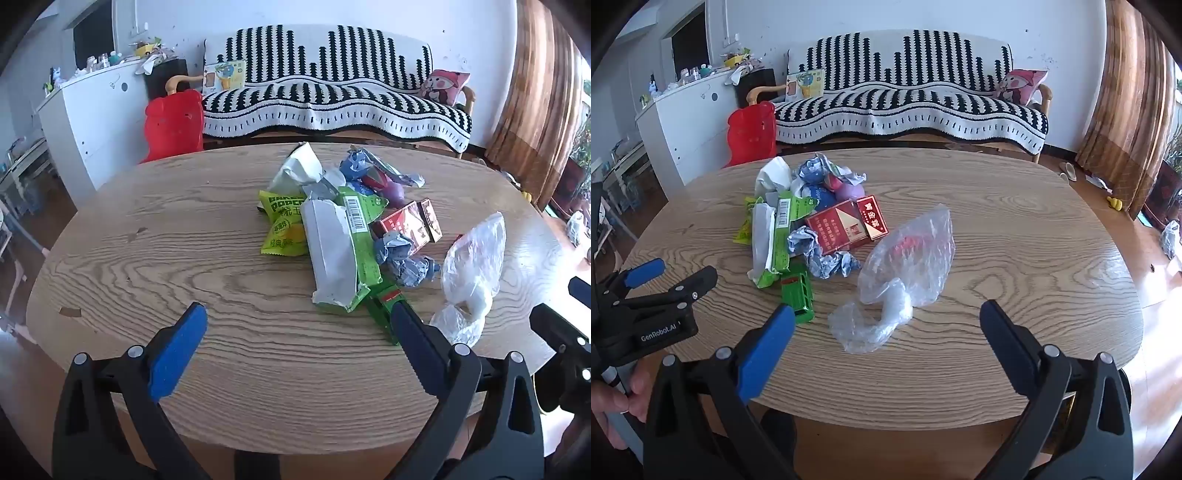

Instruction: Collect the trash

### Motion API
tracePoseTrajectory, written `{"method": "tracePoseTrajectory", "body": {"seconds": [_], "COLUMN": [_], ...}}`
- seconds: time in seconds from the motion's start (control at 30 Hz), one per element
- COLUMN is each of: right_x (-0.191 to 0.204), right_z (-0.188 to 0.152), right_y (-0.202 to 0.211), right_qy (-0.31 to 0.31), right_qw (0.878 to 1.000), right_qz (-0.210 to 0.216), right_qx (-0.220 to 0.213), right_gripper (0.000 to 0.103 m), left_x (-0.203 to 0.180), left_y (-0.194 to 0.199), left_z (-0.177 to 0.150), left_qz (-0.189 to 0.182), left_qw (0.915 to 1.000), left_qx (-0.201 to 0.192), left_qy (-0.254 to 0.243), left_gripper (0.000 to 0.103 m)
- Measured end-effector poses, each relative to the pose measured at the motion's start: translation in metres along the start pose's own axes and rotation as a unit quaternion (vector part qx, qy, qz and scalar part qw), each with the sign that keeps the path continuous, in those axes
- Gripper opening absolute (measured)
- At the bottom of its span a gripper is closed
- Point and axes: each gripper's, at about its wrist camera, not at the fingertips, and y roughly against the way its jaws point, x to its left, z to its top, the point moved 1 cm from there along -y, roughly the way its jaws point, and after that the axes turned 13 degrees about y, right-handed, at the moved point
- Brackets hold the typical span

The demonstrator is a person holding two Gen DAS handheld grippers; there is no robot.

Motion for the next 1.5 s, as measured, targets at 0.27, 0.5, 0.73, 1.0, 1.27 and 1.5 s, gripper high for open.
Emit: {"method": "tracePoseTrajectory", "body": {"seconds": [0.27, 0.5, 0.73, 1.0, 1.27, 1.5], "right_x": [0.003, 0.001, 0.003, 0.003, 0.003, 0.003], "right_z": [-0.001, -0.001, -0.001, 0.000, 0.000, 0.000], "right_y": [0.003, 0.003, 0.001, 0.001, 0.001, 0.002], "right_qy": [0.005, 0.001, 0.000, 0.000, 0.000, 0.000], "right_qw": [1.000, 1.000, 1.000, 1.000, 1.000, 1.000], "right_qz": [-0.006, 0.000, 0.000, 0.000, 0.000, 0.000], "right_qx": [0.005, 0.008, 0.008, 0.009, 0.008, 0.008], "right_gripper": [0.097, 0.097, 0.097, 0.097, 0.097, 0.097], "left_x": [-0.007, -0.009, -0.009, -0.009, -0.009, -0.011], "left_y": [0.004, 0.002, 0.002, 0.002, 0.004, 0.003], "left_z": [-0.009, -0.011, -0.012, -0.014, -0.013, -0.017], "left_qz": [0.016, 0.019, 0.019, 0.020, 0.019, 0.019], "left_qw": [0.9995, 0.9995, 0.9995, 0.9994, 0.9994, 0.9994], "left_qx": [-0.025, -0.025, -0.025, -0.026, -0.024, -0.024], "left_qy": [-0.009, -0.011, -0.009, -0.013, -0.015, -0.014], "left_gripper": [0.097, 0.097, 0.097, 0.097, 0.097, 0.097]}}
